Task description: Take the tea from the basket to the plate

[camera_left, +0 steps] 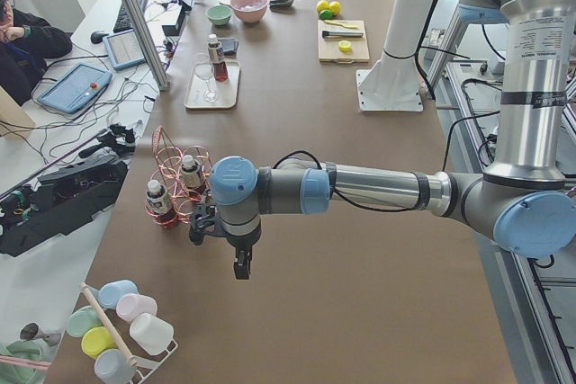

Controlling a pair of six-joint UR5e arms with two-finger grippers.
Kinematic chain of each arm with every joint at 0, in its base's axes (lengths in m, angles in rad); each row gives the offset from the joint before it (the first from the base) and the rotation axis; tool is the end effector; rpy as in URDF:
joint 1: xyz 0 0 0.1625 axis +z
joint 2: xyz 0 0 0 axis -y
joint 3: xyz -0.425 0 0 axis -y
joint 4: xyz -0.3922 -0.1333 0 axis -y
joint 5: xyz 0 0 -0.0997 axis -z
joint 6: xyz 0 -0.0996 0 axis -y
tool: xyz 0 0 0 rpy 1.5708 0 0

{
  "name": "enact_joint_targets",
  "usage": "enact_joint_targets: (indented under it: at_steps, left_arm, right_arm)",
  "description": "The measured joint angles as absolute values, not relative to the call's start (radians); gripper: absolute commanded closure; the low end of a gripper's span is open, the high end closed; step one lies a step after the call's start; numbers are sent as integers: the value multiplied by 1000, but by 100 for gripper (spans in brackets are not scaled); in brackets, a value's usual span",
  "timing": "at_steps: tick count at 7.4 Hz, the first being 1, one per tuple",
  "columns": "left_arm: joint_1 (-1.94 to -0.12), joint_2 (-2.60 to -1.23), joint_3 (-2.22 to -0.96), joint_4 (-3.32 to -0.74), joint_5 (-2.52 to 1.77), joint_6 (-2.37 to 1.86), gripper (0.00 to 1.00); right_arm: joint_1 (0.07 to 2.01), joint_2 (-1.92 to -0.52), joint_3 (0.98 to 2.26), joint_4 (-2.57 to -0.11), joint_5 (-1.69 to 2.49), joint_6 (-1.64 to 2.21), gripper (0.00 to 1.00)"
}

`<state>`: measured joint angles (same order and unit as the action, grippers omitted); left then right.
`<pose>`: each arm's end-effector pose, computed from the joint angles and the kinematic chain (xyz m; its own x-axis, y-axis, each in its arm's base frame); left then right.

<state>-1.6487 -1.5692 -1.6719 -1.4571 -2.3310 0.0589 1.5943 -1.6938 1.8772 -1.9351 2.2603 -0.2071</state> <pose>-0.1025 -0.4817 0.6221 0.7251 -0.0074 -0.6886 0.0352 0.9990 0.0264 0.0797 -0.4160 0.6063 0.7570 -0.0725 0.6494 0.1354 0.9897 -0.0474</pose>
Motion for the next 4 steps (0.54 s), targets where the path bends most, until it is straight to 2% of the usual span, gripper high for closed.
enact_joint_targets:
  at_steps: [4]
  left_arm:
    - [-1655,-1549,-1670,-1458,-2335,60,2]
  right_arm:
    - [1602,-1686,1873,-1934,2259,-206,0]
